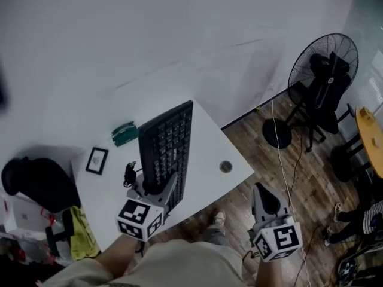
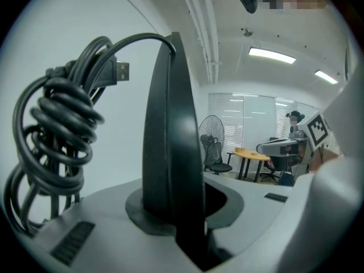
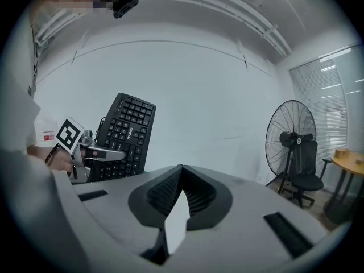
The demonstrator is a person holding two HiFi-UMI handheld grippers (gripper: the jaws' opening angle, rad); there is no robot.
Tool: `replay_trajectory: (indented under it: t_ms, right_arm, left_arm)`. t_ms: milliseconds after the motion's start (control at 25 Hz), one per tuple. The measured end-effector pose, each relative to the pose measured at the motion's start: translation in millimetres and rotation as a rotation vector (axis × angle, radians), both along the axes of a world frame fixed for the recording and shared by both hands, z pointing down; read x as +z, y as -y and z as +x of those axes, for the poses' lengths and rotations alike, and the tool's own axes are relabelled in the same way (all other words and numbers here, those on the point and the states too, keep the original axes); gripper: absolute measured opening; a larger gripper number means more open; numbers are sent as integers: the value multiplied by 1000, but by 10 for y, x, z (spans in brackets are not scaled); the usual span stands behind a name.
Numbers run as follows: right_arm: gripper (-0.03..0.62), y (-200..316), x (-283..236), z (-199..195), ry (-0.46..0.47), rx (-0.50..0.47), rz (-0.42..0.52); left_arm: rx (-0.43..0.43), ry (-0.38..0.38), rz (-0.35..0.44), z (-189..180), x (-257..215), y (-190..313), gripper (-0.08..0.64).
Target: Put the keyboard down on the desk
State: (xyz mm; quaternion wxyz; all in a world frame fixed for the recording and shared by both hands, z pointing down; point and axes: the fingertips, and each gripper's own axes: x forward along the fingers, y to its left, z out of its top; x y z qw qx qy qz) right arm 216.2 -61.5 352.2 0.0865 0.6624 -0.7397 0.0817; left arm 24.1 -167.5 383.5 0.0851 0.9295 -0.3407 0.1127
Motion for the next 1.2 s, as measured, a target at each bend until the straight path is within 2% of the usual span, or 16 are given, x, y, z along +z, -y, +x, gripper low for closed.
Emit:
replay_trajectory:
  t_ms: [160,400,560,680,840,1040,1200]
  right_arm:
    - [25,168,65,128,-5,-67,0]
    - [25,708,-15,889,5,-184,-7]
    - [25,1025,-32,1199,28,-242,5]
    - [25,1238,-35,1360,52,-251,22]
    - [25,1489,-77,1382,97,-289,29]
    - [25,1616,-59,1219,90,-356,14]
    - [25,1653,2,1076,90,-377,-11]
  left_arm:
    - [-68,-8,-3,71,58,63,97]
    - [-176,1,-21,750,-10,419,97]
    - [-233,-7,-21,978,-19,589,97]
    - [-258,-15,-23,1092,-16,648,97]
    - [-297,-17,-33,1085,-34,729,97]
    - [-356,-26,-47,894,-36,737,97]
    - [-360,-33,-85,792,6,756,97]
